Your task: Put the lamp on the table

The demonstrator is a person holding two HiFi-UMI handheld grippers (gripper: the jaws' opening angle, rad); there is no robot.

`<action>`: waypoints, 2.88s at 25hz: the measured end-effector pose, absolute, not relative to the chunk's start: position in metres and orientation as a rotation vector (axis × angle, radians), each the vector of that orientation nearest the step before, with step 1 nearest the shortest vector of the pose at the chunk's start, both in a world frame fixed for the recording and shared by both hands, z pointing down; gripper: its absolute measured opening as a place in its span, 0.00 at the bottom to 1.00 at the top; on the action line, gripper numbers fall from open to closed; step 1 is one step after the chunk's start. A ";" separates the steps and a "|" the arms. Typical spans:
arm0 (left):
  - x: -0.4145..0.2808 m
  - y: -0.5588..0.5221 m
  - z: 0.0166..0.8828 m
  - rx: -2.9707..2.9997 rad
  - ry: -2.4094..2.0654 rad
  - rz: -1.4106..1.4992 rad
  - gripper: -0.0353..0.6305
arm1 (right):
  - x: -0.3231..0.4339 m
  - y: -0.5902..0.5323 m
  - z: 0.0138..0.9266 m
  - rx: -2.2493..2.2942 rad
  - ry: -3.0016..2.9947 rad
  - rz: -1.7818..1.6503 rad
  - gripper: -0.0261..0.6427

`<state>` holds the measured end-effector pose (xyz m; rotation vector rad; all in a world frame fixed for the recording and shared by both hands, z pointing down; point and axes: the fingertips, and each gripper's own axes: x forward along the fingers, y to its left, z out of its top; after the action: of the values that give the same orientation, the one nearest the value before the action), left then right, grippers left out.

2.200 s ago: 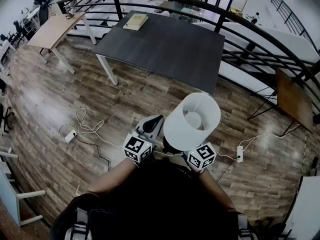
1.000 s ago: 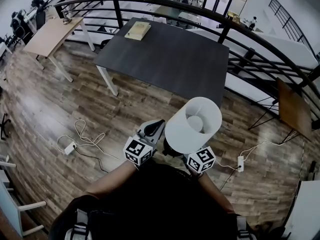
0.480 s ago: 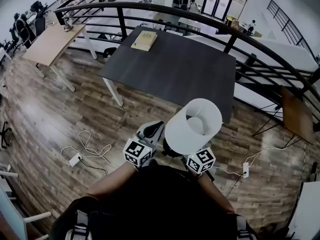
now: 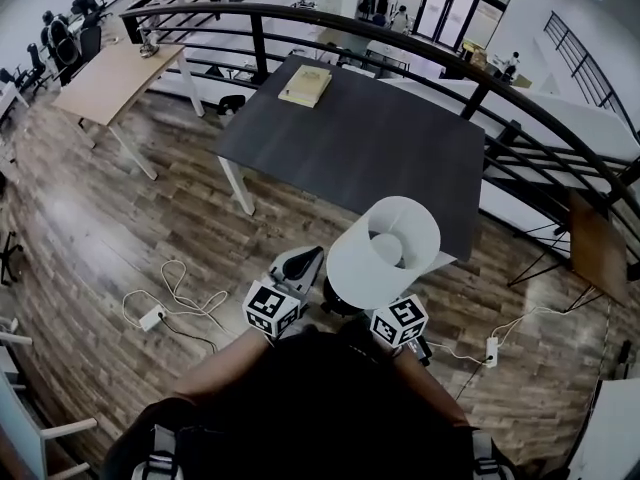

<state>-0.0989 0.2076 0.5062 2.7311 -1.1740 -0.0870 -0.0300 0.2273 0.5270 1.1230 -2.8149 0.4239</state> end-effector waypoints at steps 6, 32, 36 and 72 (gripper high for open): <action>-0.128 0.197 0.508 2.678 -1.279 -0.095 0.07 | -0.053 0.213 0.528 1.038 -2.843 0.405 0.18; -0.057 0.053 0.532 2.651 -1.319 0.010 0.07 | 0.008 0.060 0.544 0.951 -2.874 0.480 0.18; -0.018 0.001 0.531 2.649 -1.306 0.007 0.07 | 0.046 0.011 0.540 0.956 -2.879 0.458 0.18; -0.015 -0.227 0.511 2.909 -0.829 0.041 0.07 | 0.036 -0.201 0.537 1.437 -2.730 0.506 0.18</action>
<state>-0.0152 -0.2273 0.5115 2.9092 -0.8292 0.0413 0.0363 -0.2012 0.5366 1.4368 -2.7301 0.5059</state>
